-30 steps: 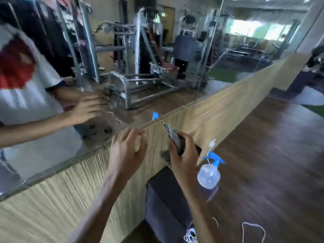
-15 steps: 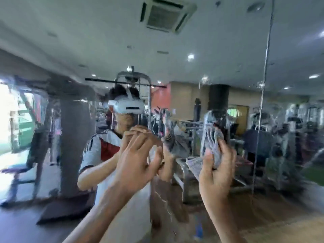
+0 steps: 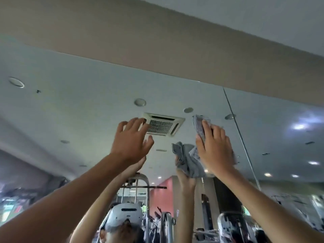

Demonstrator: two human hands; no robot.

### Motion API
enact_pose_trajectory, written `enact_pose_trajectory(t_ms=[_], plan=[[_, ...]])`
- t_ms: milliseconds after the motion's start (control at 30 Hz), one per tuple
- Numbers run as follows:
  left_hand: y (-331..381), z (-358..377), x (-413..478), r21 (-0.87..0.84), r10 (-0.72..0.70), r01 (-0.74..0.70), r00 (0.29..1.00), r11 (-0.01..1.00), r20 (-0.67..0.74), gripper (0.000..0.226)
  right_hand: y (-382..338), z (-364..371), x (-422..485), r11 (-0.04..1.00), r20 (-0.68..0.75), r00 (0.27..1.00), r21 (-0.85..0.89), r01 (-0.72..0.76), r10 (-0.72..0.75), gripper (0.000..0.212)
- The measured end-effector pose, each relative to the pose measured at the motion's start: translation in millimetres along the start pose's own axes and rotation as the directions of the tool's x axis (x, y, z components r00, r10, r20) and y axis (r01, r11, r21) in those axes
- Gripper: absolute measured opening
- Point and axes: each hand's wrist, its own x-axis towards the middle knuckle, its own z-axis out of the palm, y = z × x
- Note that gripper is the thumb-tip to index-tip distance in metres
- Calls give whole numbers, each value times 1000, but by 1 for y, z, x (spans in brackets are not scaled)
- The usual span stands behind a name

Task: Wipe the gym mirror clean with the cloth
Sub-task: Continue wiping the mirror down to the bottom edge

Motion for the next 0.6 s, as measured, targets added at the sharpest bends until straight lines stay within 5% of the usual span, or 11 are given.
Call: enact_pose_trajectory(t_ms=[200, 500, 600], plan=[[-10, 28, -3, 84, -49, 30, 970, 996, 238, 86, 1, 31, 14, 996, 83, 996, -88, 26, -18, 64], [-11, 47, -13, 160, -73, 41, 977, 986, 199, 81, -8, 65, -25, 990, 183, 973, -57, -131, 140, 62], [-3, 48, -13, 155, -122, 92, 974, 984, 191, 85, -11, 58, -37, 995, 288, 953, -3, -96, 93, 70]])
